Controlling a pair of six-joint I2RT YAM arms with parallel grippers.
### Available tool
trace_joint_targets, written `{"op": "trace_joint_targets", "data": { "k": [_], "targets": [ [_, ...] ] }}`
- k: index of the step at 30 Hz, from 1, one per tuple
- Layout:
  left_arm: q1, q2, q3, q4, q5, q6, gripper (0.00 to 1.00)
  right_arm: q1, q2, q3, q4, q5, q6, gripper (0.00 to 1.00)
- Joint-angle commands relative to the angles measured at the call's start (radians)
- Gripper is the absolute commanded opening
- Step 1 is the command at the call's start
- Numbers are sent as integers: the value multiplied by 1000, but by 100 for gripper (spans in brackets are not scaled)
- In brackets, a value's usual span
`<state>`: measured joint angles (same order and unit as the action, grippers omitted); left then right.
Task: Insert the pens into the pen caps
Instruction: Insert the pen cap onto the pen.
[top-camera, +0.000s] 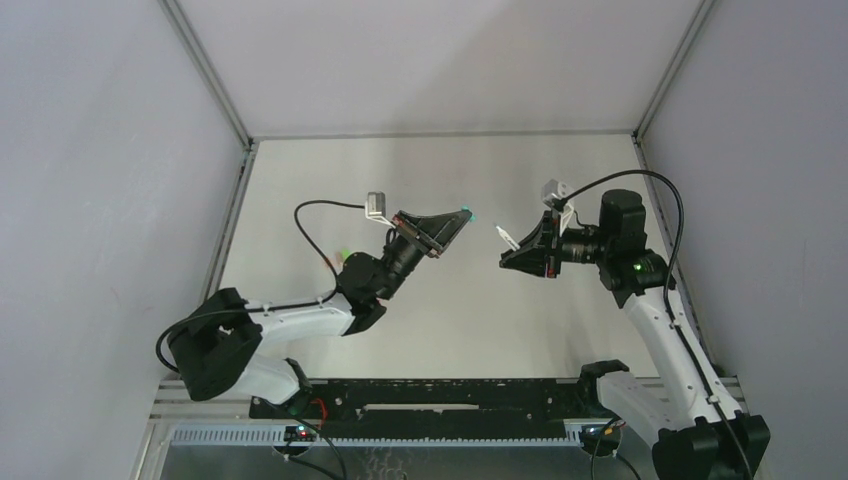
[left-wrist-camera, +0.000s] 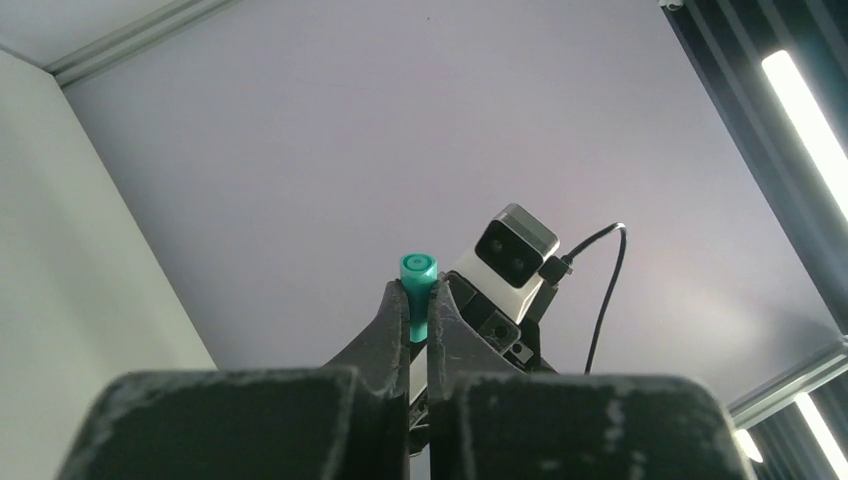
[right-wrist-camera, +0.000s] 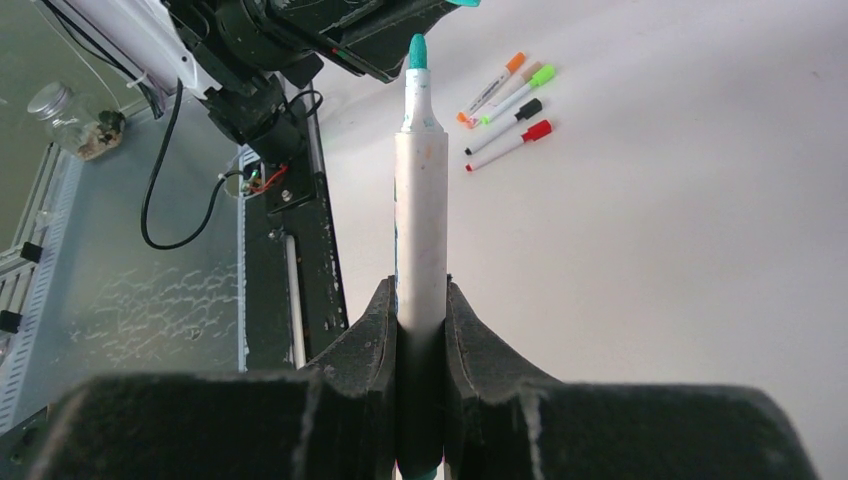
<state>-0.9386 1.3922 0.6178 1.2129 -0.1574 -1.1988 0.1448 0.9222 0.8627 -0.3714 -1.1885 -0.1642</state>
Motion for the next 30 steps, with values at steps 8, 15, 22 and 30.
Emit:
{"op": "trace_joint_targets", "data": {
  "k": [8,15,22,30],
  "targets": [
    [-15,43,59,113,-22,-27,0,51,37,-4,46,60,40,0],
    [-19,65,62,131,-19,-30,0,61,51,-4,51,63,51,0],
    [-20,78,65,140,-19,-30,0,68,60,-4,52,68,53,0],
    [-25,96,76,141,-10,-33,0,72,62,-4,54,70,58,0]
  ]
}}
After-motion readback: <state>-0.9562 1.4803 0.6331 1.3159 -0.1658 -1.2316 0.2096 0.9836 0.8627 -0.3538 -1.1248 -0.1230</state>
